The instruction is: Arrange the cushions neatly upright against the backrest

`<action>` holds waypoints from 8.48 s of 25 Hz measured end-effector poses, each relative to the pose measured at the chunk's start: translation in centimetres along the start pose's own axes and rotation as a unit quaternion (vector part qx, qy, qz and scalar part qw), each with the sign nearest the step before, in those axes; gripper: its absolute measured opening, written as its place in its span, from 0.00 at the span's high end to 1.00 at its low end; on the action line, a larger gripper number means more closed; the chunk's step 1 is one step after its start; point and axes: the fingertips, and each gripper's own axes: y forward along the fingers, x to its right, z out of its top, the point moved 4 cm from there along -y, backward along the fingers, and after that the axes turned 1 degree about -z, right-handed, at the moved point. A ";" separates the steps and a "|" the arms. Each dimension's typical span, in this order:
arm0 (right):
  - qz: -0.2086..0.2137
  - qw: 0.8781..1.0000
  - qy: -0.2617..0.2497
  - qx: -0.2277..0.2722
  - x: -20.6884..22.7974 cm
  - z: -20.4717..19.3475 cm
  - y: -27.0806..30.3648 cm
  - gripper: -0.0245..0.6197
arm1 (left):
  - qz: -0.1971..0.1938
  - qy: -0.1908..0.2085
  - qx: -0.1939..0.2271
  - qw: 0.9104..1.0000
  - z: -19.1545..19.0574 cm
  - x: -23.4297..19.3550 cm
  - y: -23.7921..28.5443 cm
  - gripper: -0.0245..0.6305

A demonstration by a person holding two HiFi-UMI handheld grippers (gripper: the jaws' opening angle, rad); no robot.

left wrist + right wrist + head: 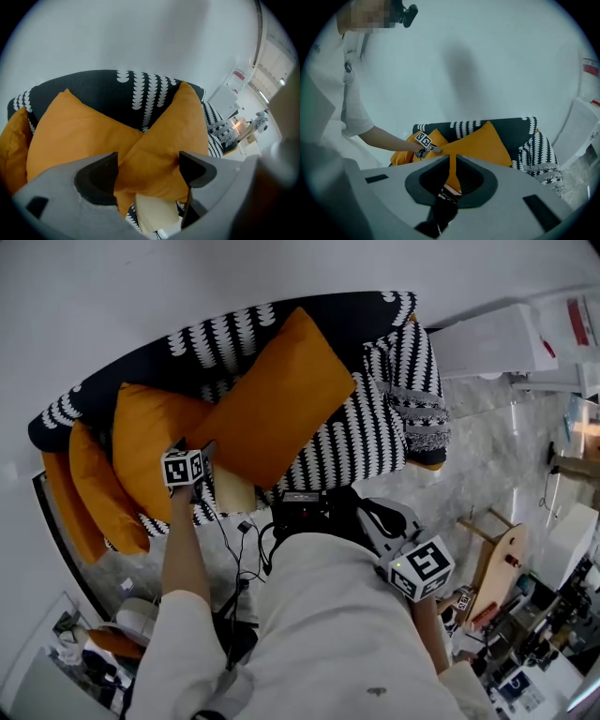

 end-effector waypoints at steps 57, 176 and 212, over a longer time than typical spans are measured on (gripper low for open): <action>0.071 0.996 0.028 -0.042 25.5 2.0 9.1 0.91 | 0.059 -0.089 -0.021 0.994 -12.3 27.9 -7.1 0.91; 0.249 0.961 -0.051 -0.108 40.6 -1.3 3.4 0.76 | -0.300 -0.115 0.123 0.939 2.1 73.3 6.8 0.90; 0.447 0.879 -0.107 -0.127 -8.9 -11.4 -1.4 0.95 | -0.101 -0.223 0.403 0.882 -23.8 47.1 -24.7 0.94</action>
